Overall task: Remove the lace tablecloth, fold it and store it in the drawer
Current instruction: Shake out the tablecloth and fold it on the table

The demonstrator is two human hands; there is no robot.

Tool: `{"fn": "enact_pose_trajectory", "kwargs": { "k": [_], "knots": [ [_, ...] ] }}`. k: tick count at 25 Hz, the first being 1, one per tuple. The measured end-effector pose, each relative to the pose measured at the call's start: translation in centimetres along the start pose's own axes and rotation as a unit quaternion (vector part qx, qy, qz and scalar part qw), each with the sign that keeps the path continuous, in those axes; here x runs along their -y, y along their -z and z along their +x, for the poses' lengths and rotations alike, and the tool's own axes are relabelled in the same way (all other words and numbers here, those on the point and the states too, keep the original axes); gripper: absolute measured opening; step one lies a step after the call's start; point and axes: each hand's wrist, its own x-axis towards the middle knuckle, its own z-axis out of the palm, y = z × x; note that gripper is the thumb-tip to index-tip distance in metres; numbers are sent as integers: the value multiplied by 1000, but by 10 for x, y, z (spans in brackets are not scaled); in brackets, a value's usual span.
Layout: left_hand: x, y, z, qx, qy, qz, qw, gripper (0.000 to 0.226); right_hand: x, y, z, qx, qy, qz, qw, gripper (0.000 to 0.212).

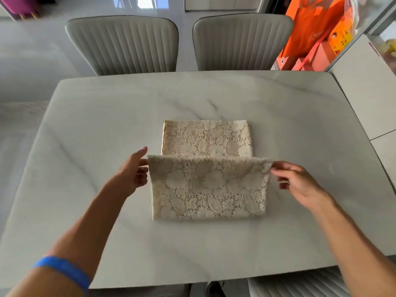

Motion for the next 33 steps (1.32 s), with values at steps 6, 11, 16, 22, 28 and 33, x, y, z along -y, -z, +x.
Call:
{"fn": "enact_pose_trajectory", "kwargs": {
  "k": [6, 11, 16, 22, 28, 33],
  "knots": [
    [65, -24, 48, -98, -103, 153, 978, 24, -61, -48, 48, -19, -33, -132, 991, 22],
    [55, -27, 48, -137, -250, 218, 933, 17, -58, -53, 60, -111, 65, -129, 983, 28],
    [80, -20, 31, -79, -117, 132, 981, 26, -46, -45, 74, -104, 45, -69, 991, 44],
    [134, -13, 11, -172, -108, 243, 948, 17, -76, -41, 58, 16, -69, -105, 992, 32],
    [144, -5, -6, -183, -94, 310, 928, 33, -104, -24, 27, 24, -48, -111, 992, 5],
    [168, -3, -18, -164, -135, 327, 921, 29, -128, -17, 4, -43, -40, -98, 993, 6]
  ]
}}
